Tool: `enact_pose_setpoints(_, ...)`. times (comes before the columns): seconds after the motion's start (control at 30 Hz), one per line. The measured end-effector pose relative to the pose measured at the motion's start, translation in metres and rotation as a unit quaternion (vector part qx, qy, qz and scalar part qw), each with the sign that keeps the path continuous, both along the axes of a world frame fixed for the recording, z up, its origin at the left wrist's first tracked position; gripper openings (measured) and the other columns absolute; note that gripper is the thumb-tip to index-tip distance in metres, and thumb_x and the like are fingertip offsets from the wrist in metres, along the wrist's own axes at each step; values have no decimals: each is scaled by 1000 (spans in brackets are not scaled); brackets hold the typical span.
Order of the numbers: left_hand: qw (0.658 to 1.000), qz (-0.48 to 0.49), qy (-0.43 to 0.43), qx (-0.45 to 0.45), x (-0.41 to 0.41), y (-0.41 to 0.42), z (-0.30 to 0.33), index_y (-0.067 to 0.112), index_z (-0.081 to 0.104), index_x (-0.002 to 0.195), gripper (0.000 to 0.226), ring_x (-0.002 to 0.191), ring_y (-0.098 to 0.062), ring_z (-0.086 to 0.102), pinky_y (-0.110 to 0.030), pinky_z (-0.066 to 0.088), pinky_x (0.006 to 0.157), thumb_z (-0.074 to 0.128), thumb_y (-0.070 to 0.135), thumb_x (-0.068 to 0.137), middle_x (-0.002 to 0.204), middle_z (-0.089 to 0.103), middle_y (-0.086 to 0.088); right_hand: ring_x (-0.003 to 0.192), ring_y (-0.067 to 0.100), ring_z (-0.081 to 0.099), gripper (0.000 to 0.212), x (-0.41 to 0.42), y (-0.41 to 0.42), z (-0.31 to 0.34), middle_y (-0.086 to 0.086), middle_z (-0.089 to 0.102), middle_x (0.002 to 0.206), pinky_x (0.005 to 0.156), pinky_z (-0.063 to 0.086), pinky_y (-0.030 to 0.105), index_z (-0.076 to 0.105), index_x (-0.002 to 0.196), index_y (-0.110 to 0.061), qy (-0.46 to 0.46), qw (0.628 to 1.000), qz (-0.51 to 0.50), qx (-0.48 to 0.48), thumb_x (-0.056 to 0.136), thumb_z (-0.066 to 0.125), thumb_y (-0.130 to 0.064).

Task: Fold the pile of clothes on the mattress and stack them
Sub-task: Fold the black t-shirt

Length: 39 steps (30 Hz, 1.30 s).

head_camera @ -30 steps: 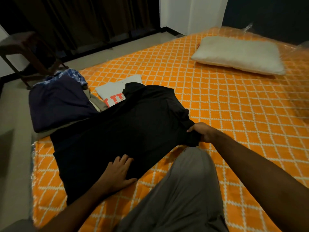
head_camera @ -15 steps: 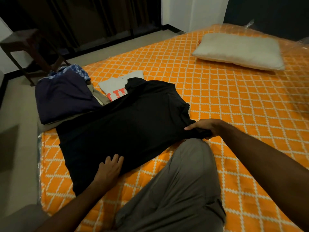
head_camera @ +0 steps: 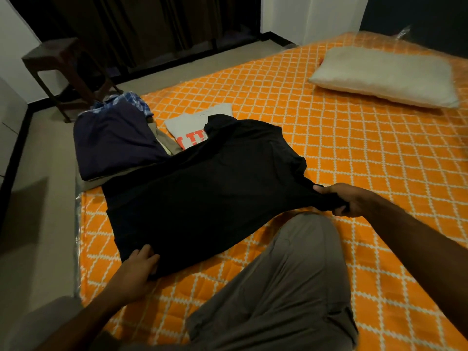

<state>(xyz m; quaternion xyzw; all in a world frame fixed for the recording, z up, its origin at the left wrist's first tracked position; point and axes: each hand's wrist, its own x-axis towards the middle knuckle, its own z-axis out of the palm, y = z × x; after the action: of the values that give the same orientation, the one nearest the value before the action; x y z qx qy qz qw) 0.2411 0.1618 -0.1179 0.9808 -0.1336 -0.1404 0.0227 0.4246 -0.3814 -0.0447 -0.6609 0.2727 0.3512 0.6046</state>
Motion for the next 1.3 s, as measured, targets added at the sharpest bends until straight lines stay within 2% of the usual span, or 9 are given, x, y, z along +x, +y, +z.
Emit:
enact_pose_setpoints(0.17, 1000, 25, 10, -7, -7, 7, 3, 30, 34, 72, 45, 61, -8, 32, -24, 19, 48, 71, 7, 58, 82, 32, 11, 34, 8, 36, 32, -1, 6, 14, 6, 57, 56, 30, 21, 15, 56, 89, -7, 5, 999, 46, -16, 90, 73, -34)
enact_pose_setpoints(0.47, 978, 97, 12, -184, 0, 36, 17, 36, 58, 93, 17, 86, -8, 56, -24, 44, 72, 55, 21, 85, 96, 53, 14, 46, 13, 63, 20, -6, 25, 37, 3, 67, 63, 36, 45, 21, 66, 96, -8, -55, 993, 7, 104, 97, 64, -28)
enact_pose_setpoints(0.63, 873, 301, 69, -379, 34, 45, 50, 38, 77, 87, 54, 82, -4, 69, -17, 53, 69, 49, -8, 98, 90, 75, 7, 31, 5, 37, 27, 44, 40, 39, -3, 40, 47, 27, 29, 13, 53, 76, -18, -49, 993, -38, 101, 99, 59, -32)
enact_pose_setpoints(0.77, 791, 437, 57, -424, 75, 66, 51, 12, 64, 111, 19, 87, -23, 63, -34, 50, 67, 52, 2, 101, 102, 66, -14, 41, 6, 51, 25, 106, 68, 44, -4, 49, 57, 38, 40, 14, 54, 77, -19, -71, 985, -79, 134, 100, 55, -30)
enact_pose_setpoints(0.87, 746, 506, -8, -433, 100, 80, 40, 7, 61, 110, 14, 71, -24, 56, -30, 43, 57, 58, 16, 101, 92, 60, -14, 72, 18, 66, 19, 146, 98, 43, 8, 64, 86, 57, 57, 24, 58, 104, -11, -133, 960, -151, 196, 104, 51, -29)
enact_pose_setpoints(0.97, 710, 552, -50, -433, 107, 81, 21, -3, 59, 109, 33, 65, -27, 53, -23, 41, 41, 66, 26, 96, 88, 58, -15, 97, 31, 63, 34, 156, 118, 11, 22, 60, 117, 77, 56, 38, 50, 131, -4, -192, 976, -94, 35, 105, 52, -26)
enact_pose_setpoints(1.13, 758, 546, -47, -355, 97, 73, -6, -2, 54, 109, 33, 102, -34, 60, -46, 48, 78, 73, 18, 91, 106, 62, -16, 119, 38, 52, 51, 143, 104, -64, 21, 51, 134, 96, 46, 46, 53, 133, -1, -255, 906, 125, -313, 88, 73, -14)
enact_pose_setpoints(1.2, 759, 548, -57, -347, 95, 80, -13, 2, 56, 109, 29, 102, -39, 61, -52, 48, 82, 71, 19, 92, 106, 63, -18, 130, 42, 39, 59, 139, 95, -73, 18, 38, 143, 105, 37, 51, 49, 136, -12, -275, 858, 114, -419, 85, 77, -22)
enact_pose_setpoints(1.3, 723, 564, -69, -393, 90, 86, -20, 10, 51, 119, 35, 108, -39, 60, -58, 50, 90, 69, 28, 94, 116, 61, -18, 133, 40, 33, 65, 143, 80, -74, 13, 40, 142, 106, 29, 54, 49, 136, -20, -254, 851, 68, -455, 82, 79, -41)
